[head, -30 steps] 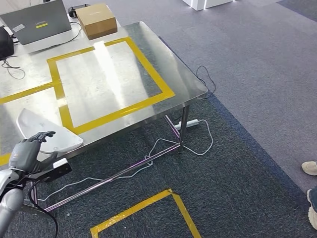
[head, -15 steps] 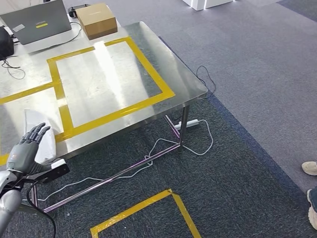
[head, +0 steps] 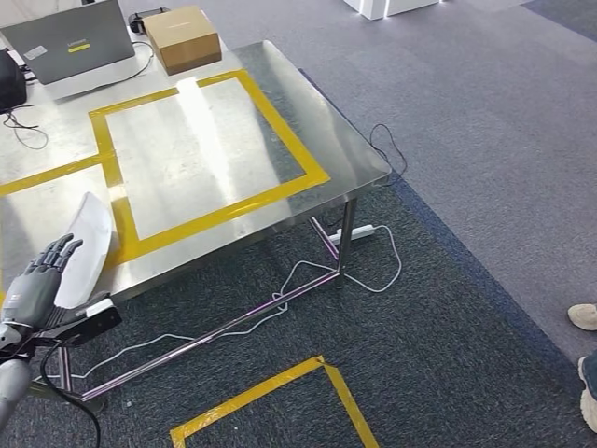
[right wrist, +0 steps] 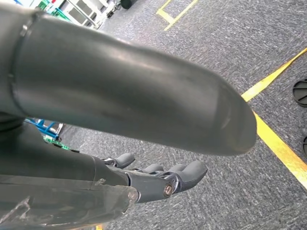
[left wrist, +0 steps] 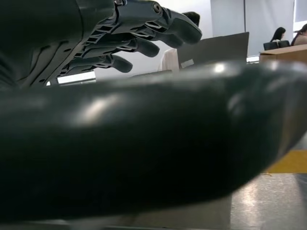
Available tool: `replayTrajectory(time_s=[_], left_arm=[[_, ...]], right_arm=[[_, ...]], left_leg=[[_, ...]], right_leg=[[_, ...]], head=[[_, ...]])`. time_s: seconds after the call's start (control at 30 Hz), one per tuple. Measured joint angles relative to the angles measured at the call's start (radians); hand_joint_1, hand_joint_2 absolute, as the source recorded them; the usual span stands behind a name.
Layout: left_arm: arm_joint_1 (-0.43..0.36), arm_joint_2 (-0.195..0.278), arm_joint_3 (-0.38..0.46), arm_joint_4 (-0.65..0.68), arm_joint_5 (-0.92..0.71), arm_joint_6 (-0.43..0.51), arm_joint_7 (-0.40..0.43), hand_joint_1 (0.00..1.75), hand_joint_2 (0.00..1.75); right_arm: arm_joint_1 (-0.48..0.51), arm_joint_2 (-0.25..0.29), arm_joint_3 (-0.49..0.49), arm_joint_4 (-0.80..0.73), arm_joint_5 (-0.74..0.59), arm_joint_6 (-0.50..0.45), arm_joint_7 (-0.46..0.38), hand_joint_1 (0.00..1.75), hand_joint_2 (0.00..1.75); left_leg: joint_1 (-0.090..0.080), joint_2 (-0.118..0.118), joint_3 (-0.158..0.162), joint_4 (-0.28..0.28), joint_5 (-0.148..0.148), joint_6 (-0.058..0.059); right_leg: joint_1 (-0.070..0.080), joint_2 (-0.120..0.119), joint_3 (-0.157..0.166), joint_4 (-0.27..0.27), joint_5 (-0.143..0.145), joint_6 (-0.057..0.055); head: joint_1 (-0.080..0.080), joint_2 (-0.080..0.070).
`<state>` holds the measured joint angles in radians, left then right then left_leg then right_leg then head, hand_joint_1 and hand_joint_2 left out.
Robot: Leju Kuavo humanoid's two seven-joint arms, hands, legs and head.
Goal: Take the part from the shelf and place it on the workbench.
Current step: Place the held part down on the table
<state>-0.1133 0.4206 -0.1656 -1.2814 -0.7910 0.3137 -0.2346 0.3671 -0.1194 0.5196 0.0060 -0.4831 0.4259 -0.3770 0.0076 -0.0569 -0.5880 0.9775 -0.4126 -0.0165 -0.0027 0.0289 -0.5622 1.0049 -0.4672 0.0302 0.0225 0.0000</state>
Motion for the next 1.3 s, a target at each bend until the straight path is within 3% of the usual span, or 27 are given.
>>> replayTrajectory(time_s=[1.07,1.23,1.3], left_arm=[[-0.008,0.023,0.208,-0.141,0.213,0.015,-0.024,0.0,0.0],[0.0,0.027,0.244,-0.157,0.225,0.016,-0.023,0.0,0.0],[0.004,0.029,0.256,-0.161,0.225,0.015,-0.023,0.0,0.0]], right_arm=[[0.0,0.0,-0.05,0.0,0.068,-0.014,0.003,0.0,0.0],[0.0,0.001,-0.062,0.0,0.083,-0.016,0.005,0.0,0.0],[-0.001,0.0,-0.065,0.0,0.09,-0.016,0.006,0.0,0.0]], left_leg=[[0.0,0.0,0.0,0.0,0.0,0.0],[-0.001,-0.001,-0.001,-0.003,0.001,0.021],[0.007,-0.003,0.01,-0.023,0.012,0.025]], right_leg=[[0.0,0.0,0.0,0.0,0.0,0.0],[-0.003,-0.002,0.013,-0.009,0.004,0.012],[0.0,-0.007,0.006,0.011,-0.016,0.017]], head=[[0.0,0.0],[-0.001,0.0],[0.001,0.0]])
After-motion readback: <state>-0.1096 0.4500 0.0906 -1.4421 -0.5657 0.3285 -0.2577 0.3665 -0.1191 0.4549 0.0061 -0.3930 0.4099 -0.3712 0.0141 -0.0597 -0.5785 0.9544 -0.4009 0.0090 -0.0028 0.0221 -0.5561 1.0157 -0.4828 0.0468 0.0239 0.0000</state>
